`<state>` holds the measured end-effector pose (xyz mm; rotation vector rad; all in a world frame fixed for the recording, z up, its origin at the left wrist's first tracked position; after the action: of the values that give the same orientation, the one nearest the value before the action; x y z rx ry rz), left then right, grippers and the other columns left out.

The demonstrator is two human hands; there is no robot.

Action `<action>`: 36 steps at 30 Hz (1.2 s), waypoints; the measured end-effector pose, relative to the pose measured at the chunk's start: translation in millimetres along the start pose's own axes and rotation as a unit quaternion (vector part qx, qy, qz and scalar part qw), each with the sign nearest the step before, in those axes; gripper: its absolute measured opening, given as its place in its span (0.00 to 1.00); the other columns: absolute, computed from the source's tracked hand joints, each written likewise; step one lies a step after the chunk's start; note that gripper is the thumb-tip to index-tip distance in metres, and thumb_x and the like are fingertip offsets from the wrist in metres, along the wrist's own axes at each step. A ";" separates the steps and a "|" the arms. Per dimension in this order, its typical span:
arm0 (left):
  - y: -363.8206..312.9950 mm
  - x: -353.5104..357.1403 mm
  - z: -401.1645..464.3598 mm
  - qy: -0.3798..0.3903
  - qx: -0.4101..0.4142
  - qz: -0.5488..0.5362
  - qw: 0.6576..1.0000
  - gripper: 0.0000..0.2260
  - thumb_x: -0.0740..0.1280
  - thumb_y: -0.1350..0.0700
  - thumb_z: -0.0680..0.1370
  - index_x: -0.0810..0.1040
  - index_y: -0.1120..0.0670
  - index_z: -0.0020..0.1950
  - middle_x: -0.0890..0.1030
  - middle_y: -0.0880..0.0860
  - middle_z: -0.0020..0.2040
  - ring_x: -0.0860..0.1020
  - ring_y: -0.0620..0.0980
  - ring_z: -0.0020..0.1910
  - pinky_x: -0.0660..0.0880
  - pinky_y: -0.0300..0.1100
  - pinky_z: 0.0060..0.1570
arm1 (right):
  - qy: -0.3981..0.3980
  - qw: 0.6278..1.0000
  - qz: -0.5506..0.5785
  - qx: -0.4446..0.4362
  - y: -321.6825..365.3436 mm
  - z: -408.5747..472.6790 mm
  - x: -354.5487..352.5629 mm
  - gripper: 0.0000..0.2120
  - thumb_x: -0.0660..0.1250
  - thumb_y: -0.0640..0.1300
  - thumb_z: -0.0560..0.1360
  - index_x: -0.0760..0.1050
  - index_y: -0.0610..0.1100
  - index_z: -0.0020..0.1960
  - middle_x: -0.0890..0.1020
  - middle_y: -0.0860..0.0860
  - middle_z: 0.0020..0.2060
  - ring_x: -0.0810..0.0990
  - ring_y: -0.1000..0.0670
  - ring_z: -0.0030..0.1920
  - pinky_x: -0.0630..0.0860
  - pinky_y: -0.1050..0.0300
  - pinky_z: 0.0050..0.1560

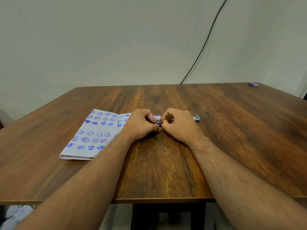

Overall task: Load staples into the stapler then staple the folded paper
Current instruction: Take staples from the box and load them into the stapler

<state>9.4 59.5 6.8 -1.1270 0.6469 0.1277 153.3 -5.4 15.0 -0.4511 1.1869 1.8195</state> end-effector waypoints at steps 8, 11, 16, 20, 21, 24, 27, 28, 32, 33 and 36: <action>-0.3 -0.5 -0.1 0.001 -0.004 0.005 1.000 0.11 0.80 0.62 0.65 0.78 0.54 0.35 0.81 0.48 0.31 0.79 0.43 0.31 0.73 0.40 0.36 | -0.046 0.999 0.025 -0.008 -0.8 -1.2 -6.3 0.08 0.66 0.40 0.70 0.82 0.48 0.38 0.83 0.55 0.35 0.80 0.56 0.38 0.77 0.60 0.41; 0.8 -0.6 0.1 -0.002 -0.008 0.003 1.000 0.10 0.80 0.62 0.65 0.79 0.56 0.36 0.82 0.49 0.32 0.79 0.45 0.32 0.74 0.41 0.37 | -0.068 0.997 0.024 -0.008 -1.3 -0.8 -8.2 0.05 0.68 0.42 0.69 0.80 0.48 0.36 0.82 0.56 0.34 0.79 0.56 0.37 0.74 0.64 0.38; 1.0 -0.8 0.4 -0.006 -0.009 0.009 1.000 0.10 0.80 0.61 0.65 0.80 0.59 0.39 0.83 0.50 0.34 0.78 0.45 0.33 0.73 0.40 0.37 | -0.064 0.997 0.039 0.014 -4.4 -0.1 -8.0 0.06 0.67 0.38 0.70 0.78 0.48 0.40 0.81 0.56 0.36 0.77 0.58 0.36 0.69 0.70 0.35; 1.4 -1.6 0.4 -0.011 -0.014 0.008 1.000 0.10 0.80 0.61 0.65 0.80 0.58 0.40 0.82 0.51 0.34 0.77 0.44 0.31 0.72 0.39 0.36 | -0.070 0.997 0.040 0.009 -5.3 0.7 -9.2 0.12 0.62 0.34 0.69 0.79 0.49 0.40 0.81 0.56 0.37 0.78 0.58 0.39 0.71 0.67 0.37; 2.0 -1.7 0.6 -0.014 -0.013 0.004 1.000 0.10 0.80 0.62 0.65 0.80 0.56 0.39 0.82 0.51 0.34 0.76 0.44 0.30 0.72 0.39 0.35 | -0.065 0.997 0.037 0.007 -5.5 1.0 -8.7 0.14 0.61 0.33 0.69 0.79 0.50 0.40 0.81 0.56 0.37 0.78 0.58 0.40 0.72 0.65 0.39; 3.0 -3.0 1.7 -0.031 0.004 -0.031 0.999 0.16 0.79 0.64 0.65 0.76 0.50 0.43 0.83 0.51 0.36 0.78 0.43 0.31 0.75 0.40 0.37 | -0.054 0.998 0.030 -0.002 -4.7 1.5 -8.3 0.17 0.59 0.32 0.68 0.80 0.51 0.39 0.82 0.54 0.39 0.78 0.56 0.42 0.76 0.58 0.44; 5.3 -6.0 2.9 -0.053 0.017 -0.053 0.997 0.20 0.79 0.63 0.66 0.73 0.47 0.47 0.85 0.50 0.39 0.80 0.42 0.35 0.77 0.41 0.41 | -0.044 0.999 0.031 0.003 -4.1 2.0 -8.5 0.17 0.59 0.31 0.70 0.82 0.49 0.42 0.82 0.53 0.41 0.79 0.57 0.43 0.76 0.60 0.45; 5.8 -6.6 3.3 -0.056 0.020 -0.057 0.997 0.19 0.79 0.62 0.67 0.73 0.47 0.47 0.85 0.51 0.40 0.80 0.42 0.35 0.78 0.43 0.41 | -0.043 0.999 0.033 0.004 -4.0 2.1 -8.8 0.17 0.59 0.31 0.71 0.82 0.48 0.44 0.82 0.53 0.41 0.79 0.57 0.43 0.75 0.64 0.44; 8.6 -9.0 4.8 -0.065 0.022 -0.064 0.996 0.13 0.77 0.59 0.71 0.75 0.49 0.47 0.85 0.54 0.42 0.83 0.47 0.36 0.81 0.44 0.39 | -0.052 0.997 0.055 0.011 -6.8 2.5 -10.0 0.15 0.61 0.33 0.74 0.83 0.47 0.46 0.83 0.55 0.39 0.80 0.60 0.42 0.69 0.76 0.40; 9.8 -9.3 5.6 -0.067 0.021 -0.075 0.995 0.12 0.76 0.59 0.72 0.75 0.50 0.47 0.85 0.54 0.41 0.83 0.49 0.36 0.81 0.46 0.39 | -0.053 0.997 0.061 0.013 -7.9 2.8 -9.8 0.15 0.61 0.33 0.74 0.83 0.48 0.46 0.84 0.55 0.39 0.80 0.60 0.42 0.70 0.76 0.41; 10.9 -9.0 5.3 -0.069 0.013 -0.099 0.993 0.09 0.75 0.60 0.74 0.75 0.52 0.45 0.86 0.56 0.40 0.83 0.52 0.34 0.82 0.51 0.40 | -0.051 0.996 0.069 0.004 -7.5 3.2 -9.3 0.16 0.62 0.34 0.74 0.85 0.49 0.46 0.85 0.55 0.40 0.82 0.58 0.42 0.76 0.66 0.47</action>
<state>-0.1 70.9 4.5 -1.1402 0.4111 0.0275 165.0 -6.0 18.9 -0.2733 1.1789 1.9321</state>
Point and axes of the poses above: each hand's wrist, its own z-axis towards the middle knuckle, its own x-axis out of the palm, y = z × x, the point moved 5 cm from there along z, towards the middle knuckle
